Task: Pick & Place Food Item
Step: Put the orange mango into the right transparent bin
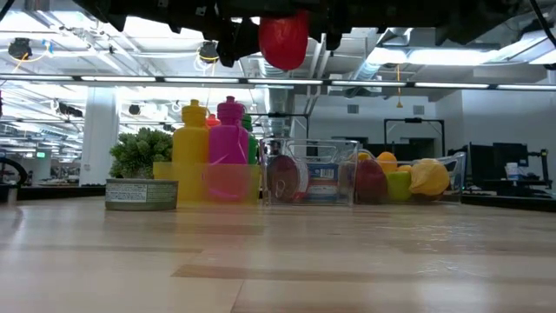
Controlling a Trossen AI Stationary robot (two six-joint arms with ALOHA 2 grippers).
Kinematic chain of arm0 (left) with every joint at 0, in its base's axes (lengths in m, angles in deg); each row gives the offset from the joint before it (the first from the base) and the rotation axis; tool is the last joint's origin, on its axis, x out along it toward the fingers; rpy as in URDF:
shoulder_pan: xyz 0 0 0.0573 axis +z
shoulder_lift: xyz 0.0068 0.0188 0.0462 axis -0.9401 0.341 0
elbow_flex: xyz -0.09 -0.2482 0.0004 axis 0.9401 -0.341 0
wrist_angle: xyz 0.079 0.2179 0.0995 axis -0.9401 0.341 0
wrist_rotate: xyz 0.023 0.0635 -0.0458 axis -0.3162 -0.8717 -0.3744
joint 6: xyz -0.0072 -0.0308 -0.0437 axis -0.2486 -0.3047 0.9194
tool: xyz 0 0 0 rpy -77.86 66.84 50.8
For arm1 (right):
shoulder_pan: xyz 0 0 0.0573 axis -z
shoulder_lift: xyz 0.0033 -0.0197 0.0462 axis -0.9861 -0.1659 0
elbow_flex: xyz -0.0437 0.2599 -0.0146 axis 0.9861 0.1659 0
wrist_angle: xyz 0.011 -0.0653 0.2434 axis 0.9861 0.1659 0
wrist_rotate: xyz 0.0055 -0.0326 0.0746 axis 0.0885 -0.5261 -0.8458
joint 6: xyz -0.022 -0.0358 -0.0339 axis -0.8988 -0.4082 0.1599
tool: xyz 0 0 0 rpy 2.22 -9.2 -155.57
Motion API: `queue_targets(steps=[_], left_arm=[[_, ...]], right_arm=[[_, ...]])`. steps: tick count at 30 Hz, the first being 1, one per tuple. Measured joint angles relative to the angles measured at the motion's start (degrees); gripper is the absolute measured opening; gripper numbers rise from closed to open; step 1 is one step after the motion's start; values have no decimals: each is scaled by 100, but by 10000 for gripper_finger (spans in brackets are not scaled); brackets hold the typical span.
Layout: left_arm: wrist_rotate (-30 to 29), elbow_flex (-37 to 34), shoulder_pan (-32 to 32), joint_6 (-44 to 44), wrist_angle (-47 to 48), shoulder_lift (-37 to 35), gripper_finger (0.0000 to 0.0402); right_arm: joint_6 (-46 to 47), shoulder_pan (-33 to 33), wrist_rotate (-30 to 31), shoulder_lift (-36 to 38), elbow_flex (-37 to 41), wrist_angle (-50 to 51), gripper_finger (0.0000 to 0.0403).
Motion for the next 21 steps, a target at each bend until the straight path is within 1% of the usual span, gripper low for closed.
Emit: queue_targets(steps=[3, 6, 13, 17, 21], left_arm=[[2, 0, 1, 5, 2, 0, 262], [2, 2, 1, 34, 4, 0, 263], [102, 0, 217, 848, 167, 0, 263], [402, -2, 356, 1084, 191, -2, 263], [437, -4, 330, 1158, 141, 0, 278]], right_arm=[[0, 0, 2, 0, 0, 0, 220], [0, 0, 1, 0, 0, 1, 205], [1, 7, 66, 0, 11, 24, 202], [4, 11, 74, 0, 11, 25, 202], [2, 11, 35, 0, 11, 2, 202]])
